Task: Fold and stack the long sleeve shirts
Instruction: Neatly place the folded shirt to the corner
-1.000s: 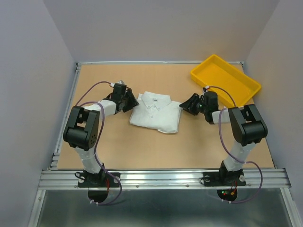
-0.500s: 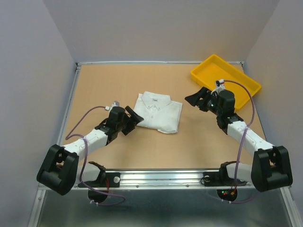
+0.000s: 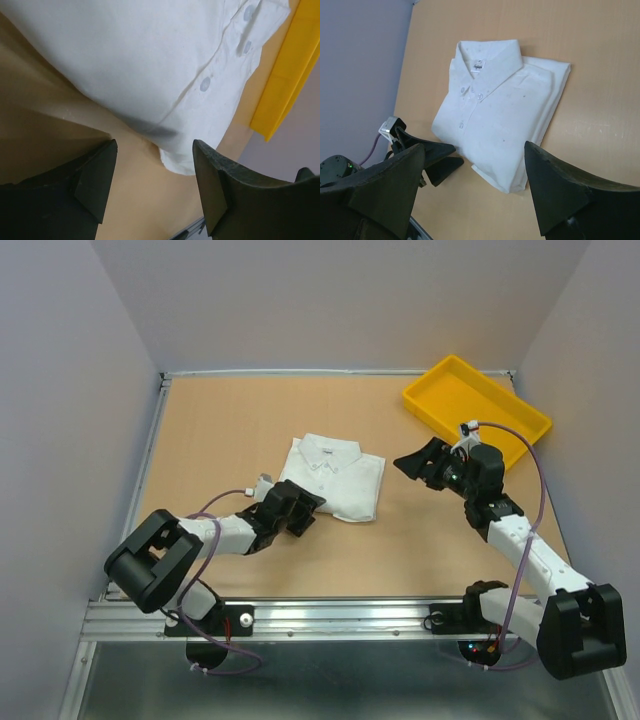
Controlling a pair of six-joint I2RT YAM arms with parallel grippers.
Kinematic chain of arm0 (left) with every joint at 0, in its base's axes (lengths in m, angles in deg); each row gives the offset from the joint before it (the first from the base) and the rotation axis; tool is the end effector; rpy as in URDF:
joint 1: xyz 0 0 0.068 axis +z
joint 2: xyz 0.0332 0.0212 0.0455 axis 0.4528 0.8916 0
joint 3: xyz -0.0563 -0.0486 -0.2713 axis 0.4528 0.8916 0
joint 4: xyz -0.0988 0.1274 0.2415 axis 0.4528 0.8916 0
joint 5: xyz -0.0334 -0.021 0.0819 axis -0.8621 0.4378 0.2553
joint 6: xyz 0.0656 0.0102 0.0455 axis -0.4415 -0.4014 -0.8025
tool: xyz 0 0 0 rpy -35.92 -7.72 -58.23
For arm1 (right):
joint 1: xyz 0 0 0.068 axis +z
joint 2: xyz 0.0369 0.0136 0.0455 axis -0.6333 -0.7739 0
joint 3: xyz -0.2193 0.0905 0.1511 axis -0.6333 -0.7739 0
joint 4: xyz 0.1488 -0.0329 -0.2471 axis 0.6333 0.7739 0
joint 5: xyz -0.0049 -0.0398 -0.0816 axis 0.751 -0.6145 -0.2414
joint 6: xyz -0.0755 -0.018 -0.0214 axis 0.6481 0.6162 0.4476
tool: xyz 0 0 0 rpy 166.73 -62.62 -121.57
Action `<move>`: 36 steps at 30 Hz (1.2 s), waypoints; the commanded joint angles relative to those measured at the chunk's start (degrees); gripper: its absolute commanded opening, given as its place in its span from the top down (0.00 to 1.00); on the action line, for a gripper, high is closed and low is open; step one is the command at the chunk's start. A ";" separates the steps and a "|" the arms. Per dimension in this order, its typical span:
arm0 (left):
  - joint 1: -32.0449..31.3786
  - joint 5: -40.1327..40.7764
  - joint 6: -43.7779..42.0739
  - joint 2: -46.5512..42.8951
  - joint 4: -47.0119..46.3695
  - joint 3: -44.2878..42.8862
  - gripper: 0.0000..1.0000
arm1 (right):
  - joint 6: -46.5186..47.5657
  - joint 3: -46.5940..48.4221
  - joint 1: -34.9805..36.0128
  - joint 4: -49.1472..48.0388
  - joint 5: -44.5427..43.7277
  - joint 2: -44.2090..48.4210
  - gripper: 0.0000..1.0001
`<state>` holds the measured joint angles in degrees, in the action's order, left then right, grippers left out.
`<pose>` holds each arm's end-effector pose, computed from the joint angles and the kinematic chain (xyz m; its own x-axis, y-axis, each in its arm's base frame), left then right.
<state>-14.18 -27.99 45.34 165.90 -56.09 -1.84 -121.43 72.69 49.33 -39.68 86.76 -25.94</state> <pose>0.2370 -0.1971 0.1139 -0.6299 -0.7624 -0.1479 -0.3405 0.4423 -0.8297 0.2768 0.0779 0.2370 -0.5783 0.4968 -0.6471 -0.2229 0.6668 0.7111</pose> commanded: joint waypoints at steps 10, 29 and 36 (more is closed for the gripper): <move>-0.30 10.16 6.41 6.51 -3.29 -3.00 0.55 | 0.41 -1.95 -0.11 -0.15 1.88 2.90 0.14; 22.37 5.09 -7.90 17.48 -3.21 -20.92 0.96 | 4.72 2.36 0.50 4.60 1.79 1.67 0.14; 35.11 0.60 -16.07 23.55 2.33 -32.61 0.92 | 7.00 4.73 0.59 8.02 0.38 2.29 0.15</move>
<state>15.83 -25.72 36.25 187.88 -56.22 -29.32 -116.93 72.23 49.49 -32.99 88.01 -24.24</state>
